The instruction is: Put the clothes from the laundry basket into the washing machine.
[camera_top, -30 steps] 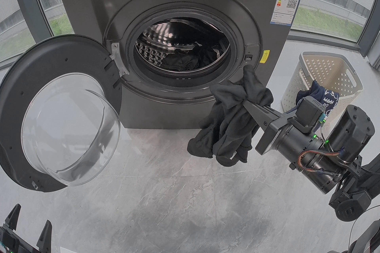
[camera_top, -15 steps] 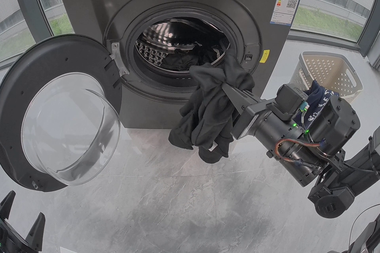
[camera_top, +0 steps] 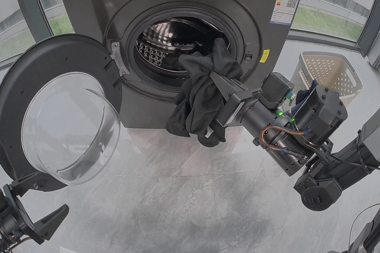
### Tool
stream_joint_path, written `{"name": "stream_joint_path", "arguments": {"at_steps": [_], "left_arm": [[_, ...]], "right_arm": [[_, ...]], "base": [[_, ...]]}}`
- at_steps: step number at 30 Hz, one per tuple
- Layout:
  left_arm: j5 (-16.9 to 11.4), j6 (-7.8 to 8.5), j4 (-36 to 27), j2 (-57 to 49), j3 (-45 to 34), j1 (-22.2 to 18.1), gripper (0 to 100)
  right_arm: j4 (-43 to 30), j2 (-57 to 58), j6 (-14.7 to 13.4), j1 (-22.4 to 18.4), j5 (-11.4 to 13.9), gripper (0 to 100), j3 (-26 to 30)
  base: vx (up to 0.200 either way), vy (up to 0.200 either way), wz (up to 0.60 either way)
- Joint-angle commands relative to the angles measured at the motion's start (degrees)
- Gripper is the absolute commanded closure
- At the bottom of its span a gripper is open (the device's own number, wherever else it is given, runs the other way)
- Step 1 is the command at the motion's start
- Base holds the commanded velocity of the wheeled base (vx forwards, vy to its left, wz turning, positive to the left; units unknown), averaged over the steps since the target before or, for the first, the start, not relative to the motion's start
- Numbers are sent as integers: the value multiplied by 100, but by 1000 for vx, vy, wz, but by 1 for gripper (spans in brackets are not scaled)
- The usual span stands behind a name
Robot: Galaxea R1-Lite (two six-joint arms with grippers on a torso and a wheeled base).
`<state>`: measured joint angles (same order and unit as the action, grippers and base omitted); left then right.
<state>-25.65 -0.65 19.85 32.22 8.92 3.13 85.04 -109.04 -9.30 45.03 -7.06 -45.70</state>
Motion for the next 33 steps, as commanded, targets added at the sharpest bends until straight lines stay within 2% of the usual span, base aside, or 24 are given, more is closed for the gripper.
{"name": "stream_joint_path", "arguments": {"at_steps": [1, 5, 6, 7, 14, 27, 30, 33], "left_arm": [[-72, 12, 1118, 2060, 92, 935, 0], [113, 12, 1584, 2939, 180, 1471, 0], [113, 12, 1584, 2939, 180, 1471, 0], [236, 3, 1847, 3300, 180, 1647, 0], [306, -6, 2674, 4108, 189, 1752, 0], [297, -6, 2788, 4609, 356, 1787, 0], [289, 65, 2814, 5057, 347, 2042, 0], [271, 38, 2911, 5295, 417, 2200, 0]], "right_arm": [[-40, -266, -1, -74, 91, 100, -413], [-58, -354, -1, -65, 170, 100, -615], [-58, -354, -1, -65, 170, 100, -615], [-58, -381, -1, -65, 178, 100, -686], [-119, -513, -19, -74, 170, 100, -826], [-286, -574, -10, -65, 178, 100, -1020], [-278, -618, -28, -65, 310, 100, -1046], [-295, -618, -37, -30, 310, 100, -1064]], "base": [[0, 0, 0], [0, 0, 0], [0, 0, 0], [0, 0, 0], [0, 0, 0], [0, 0, 0], [0, 0, 0], [0, 0, 0]]}}
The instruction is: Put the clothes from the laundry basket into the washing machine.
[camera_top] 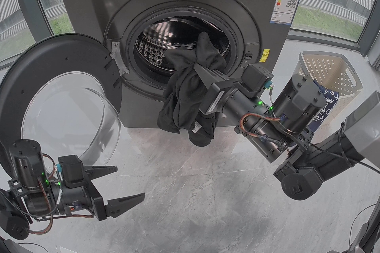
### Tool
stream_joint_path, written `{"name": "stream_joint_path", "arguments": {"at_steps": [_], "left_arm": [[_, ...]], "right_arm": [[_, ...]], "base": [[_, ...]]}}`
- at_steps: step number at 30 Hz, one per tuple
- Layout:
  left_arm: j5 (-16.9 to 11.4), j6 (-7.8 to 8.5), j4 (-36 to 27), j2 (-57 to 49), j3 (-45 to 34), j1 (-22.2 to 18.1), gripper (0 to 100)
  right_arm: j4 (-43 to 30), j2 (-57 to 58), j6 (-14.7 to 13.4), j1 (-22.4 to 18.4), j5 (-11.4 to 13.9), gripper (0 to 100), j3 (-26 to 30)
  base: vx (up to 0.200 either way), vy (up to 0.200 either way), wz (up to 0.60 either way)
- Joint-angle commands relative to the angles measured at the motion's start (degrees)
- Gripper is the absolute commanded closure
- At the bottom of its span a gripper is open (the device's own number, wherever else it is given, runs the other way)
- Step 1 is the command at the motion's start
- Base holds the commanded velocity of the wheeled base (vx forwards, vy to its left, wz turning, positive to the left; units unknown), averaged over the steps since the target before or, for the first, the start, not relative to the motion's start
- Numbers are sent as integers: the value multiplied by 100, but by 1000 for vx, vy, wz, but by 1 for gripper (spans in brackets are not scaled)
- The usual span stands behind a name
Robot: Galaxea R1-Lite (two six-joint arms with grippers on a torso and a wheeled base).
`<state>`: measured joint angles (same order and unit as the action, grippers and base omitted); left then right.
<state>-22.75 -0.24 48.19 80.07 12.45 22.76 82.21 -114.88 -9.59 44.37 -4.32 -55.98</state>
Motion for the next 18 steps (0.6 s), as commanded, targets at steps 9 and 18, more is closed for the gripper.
{"name": "stream_joint_path", "arguments": {"at_steps": [9, 18], "left_arm": [[-248, -336, 279, 1028, 742, 422, 0], [-564, -916, 367, 1415, 1331, 422, 0]], "right_arm": [[67, -16, -16, 71, -25, 100, -36], [67, -25, -7, 71, -43, 100, -18]], "base": [[0, 0, 0], [0, 0, 0]]}}
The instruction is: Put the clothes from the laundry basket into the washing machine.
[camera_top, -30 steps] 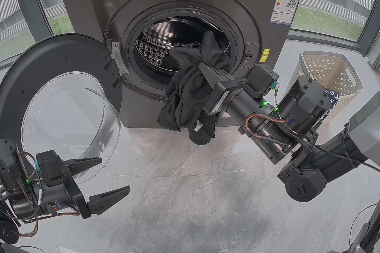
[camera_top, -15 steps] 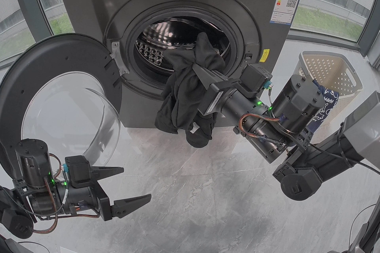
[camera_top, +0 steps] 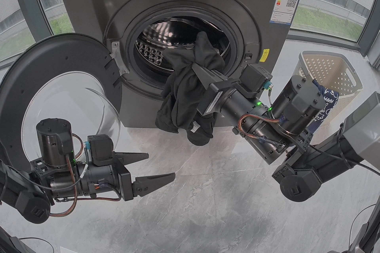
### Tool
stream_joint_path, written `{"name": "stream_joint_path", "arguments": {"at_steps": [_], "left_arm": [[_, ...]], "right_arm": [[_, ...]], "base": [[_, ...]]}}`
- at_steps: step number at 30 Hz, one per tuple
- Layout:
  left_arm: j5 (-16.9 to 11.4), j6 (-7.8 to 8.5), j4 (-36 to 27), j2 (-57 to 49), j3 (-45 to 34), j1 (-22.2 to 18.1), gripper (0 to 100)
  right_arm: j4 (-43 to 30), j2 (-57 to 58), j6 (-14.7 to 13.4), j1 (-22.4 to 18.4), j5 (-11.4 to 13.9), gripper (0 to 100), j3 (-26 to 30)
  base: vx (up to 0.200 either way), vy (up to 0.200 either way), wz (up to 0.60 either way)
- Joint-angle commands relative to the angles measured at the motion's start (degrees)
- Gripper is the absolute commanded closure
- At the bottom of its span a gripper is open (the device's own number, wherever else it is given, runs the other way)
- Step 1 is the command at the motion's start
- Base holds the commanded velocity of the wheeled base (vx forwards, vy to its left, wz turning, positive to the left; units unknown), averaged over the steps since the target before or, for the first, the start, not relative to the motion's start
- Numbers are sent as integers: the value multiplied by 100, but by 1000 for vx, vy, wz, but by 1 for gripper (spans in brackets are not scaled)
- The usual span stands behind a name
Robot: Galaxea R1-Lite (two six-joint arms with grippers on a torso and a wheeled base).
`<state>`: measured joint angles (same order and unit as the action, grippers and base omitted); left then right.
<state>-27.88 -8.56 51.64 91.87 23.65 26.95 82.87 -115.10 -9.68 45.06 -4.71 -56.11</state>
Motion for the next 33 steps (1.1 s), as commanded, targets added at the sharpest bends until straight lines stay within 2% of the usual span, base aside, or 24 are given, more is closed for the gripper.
{"name": "stream_joint_path", "arguments": {"at_steps": [1, 8, 14, 19, 23, 27, 33], "left_arm": [[-60, -120, 22, 297, 281, 3, 0], [-60, -120, 83, 850, 606, 3, 0], [-60, -146, 487, 1413, 896, 12, 0], [-51, -252, 646, 1791, 1212, 126, 0], [-60, -269, 813, 2010, 1406, 126, 0], [-33, -410, 962, 2230, 1581, 117, 0], [37, -427, 1296, 2652, 1783, 64, 0]], "right_arm": [[1, -3, 1, 3, -4, 100, -5], [1, -12, 10, 12, -4, 100, -22], [1, -12, 28, 38, -4, 100, -22], [18, -21, 36, 47, -4, 100, -14], [18, -12, 36, 91, -4, 100, -5], [27, -12, 45, 126, -13, 100, 4], [36, -12, 45, 170, -13, 100, 4]], "base": [[0, 0, 0], [0, 0, 0], [0, 0, 0], [0, 0, 0], [0, 0, 0], [0, 0, 0], [0, 0, 0]]}}
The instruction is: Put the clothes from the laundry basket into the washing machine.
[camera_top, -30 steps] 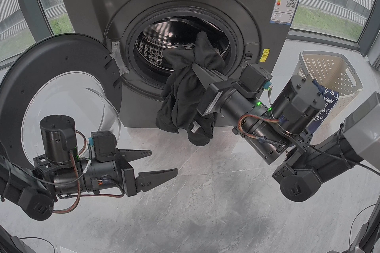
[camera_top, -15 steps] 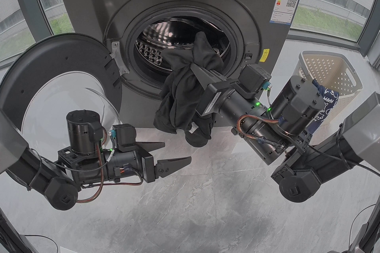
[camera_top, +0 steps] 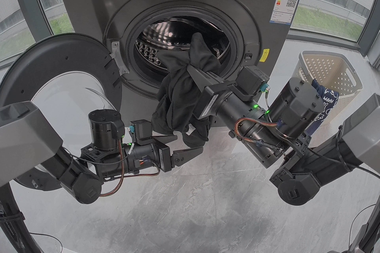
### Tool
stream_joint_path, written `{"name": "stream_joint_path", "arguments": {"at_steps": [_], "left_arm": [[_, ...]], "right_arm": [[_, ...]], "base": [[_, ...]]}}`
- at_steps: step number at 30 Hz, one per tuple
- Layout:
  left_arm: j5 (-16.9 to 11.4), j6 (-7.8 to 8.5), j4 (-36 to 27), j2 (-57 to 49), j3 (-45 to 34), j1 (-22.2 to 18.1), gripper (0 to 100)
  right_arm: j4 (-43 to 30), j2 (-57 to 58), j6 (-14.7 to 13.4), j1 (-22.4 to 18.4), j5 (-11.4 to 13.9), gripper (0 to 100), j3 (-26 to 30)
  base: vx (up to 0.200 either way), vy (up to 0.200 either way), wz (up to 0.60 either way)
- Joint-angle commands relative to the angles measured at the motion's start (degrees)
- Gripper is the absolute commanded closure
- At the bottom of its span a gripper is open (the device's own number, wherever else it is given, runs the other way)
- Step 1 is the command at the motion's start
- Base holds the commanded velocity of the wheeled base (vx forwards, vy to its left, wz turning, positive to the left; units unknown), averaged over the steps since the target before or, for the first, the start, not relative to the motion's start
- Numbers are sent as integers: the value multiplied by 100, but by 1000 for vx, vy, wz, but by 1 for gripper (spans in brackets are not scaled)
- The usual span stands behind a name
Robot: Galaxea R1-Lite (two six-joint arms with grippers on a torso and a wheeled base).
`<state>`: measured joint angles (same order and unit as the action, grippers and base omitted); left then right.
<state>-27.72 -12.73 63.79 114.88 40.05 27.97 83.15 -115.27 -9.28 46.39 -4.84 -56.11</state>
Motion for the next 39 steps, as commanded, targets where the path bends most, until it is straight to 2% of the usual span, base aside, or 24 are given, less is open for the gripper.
{"name": "stream_joint_path", "arguments": {"at_steps": [1, 4, 9, 12, 13, 14, 15, 16, 17, 20, 22, 24, 30, 39], "left_arm": [[21, -11, 81, 403, 205, -54, 0], [48, -54, 89, 535, 425, -107, 0], [346, -134, 151, 737, 847, -274, 0], [408, -195, 256, 764, 979, -353, 0], [408, -309, 353, 728, 1005, -362, 0], [408, -353, 379, 720, 1014, -362, 0], [408, -529, 432, 684, 1049, -362, 0], [408, -529, 432, 684, 1049, -362, 0], [408, -705, 467, 597, 1102, -362, 0], [408, -775, 459, 421, 1102, -353, 0], [373, -881, 423, 227, 1058, -327, 0], [364, -925, 415, 113, 1005, -309, 0], [346, -925, 459, -133, 636, -265, 0], [338, -863, 573, -124, 258, -239, 0]], "right_arm": [[8, 5, 5, 55, 1, 100, 4], [26, 5, 5, 81, 1, 100, 13], [78, 5, 14, 108, -17, 100, 13], [78, -4, 14, 108, -17, 100, 13], [78, 5, 14, 108, -17, 100, 13], [78, -4, 14, 108, -17, 100, 13], [78, -4, 14, 108, -17, 100, 13], [78, -4, 14, 108, -17, 100, 13], [78, -21, 14, 108, -17, 100, 13], [87, -74, 14, 99, -17, 100, 13], [87, -101, 14, 81, -17, 100, 4], [87, -109, 14, 72, -17, 100, -5], [87, -136, 14, 46, -70, 100, -14], [87, -144, 14, 28, -79, 100, -14]], "base": [[0, 0, 0], [0, 0, 0], [0, 0, 0], [0, 0, 0], [0, 0, 0], [0, 0, 0], [0, 0, 0], [0, 0, 0], [0, 0, 0], [0, 0, 0], [0, 0, 0], [0, 0, 0], [0, 0, 0], [0, 0, 0]]}}
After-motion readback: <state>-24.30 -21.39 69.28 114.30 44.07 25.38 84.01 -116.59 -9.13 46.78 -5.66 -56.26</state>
